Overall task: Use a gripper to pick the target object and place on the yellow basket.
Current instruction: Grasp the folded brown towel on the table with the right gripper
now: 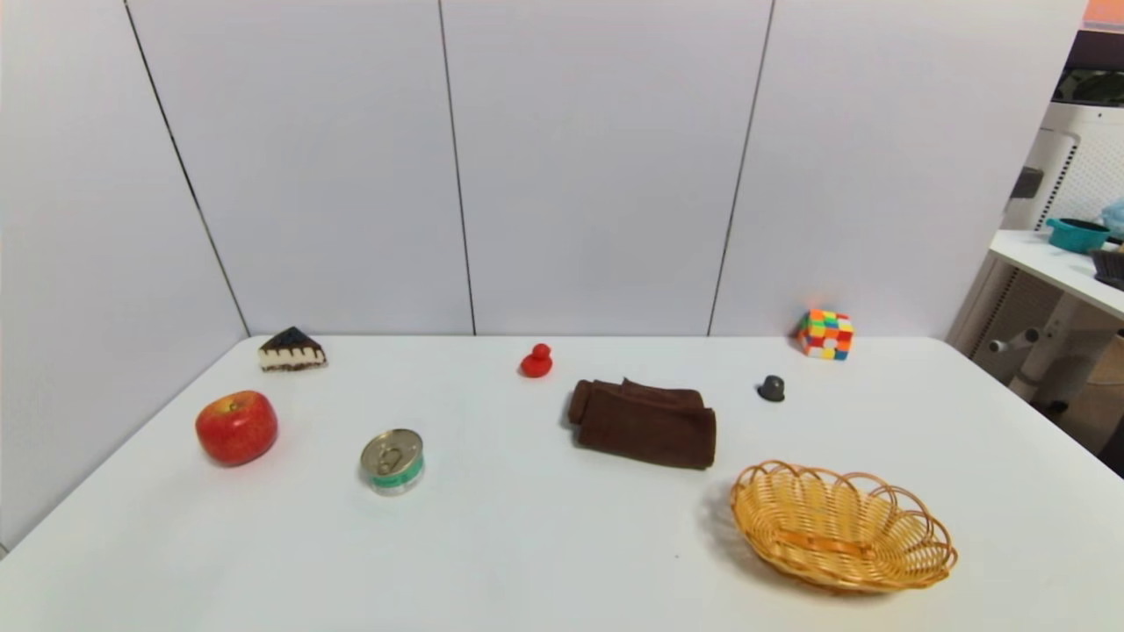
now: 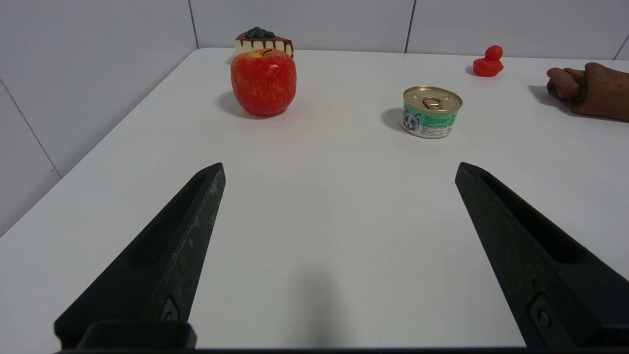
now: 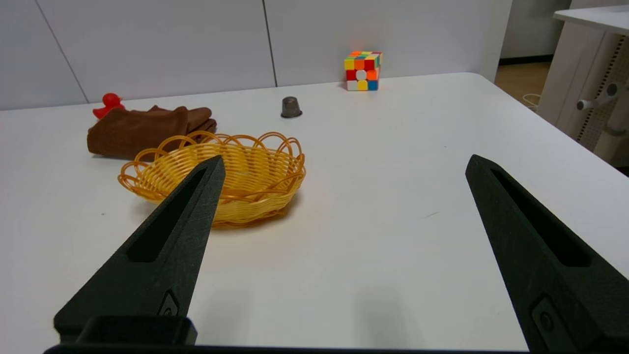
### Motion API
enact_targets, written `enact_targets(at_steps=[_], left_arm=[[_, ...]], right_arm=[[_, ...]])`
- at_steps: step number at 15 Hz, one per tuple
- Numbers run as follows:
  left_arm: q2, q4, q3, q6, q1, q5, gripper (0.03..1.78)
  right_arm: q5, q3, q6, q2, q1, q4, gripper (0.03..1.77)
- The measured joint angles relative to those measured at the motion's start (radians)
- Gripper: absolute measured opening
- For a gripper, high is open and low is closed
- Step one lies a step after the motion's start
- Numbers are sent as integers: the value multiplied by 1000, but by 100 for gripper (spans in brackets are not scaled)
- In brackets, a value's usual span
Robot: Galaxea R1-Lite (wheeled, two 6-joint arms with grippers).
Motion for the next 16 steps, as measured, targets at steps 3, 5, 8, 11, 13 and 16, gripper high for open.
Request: enact_targets(at_steps=[3,5,8,11,13,16], left_arm=[[0,0,0,0,0,0,169],[0,0,0,0,0,0,169],[0,0,0,0,0,0,169],[0,0,0,0,0,0,169],[0,0,0,0,0,0,169],[0,0,0,0,0,0,169]], right_arm=[[0,0,-9,13,0,6,169],[7,-5,-13,54,0,10,169],[17,-161,-15,155,6,10,169],[38,-451,-14,360,19,14,169],[49,-683,-16,537,26,17,169],[74,-1040,-33,800,41,61,169]])
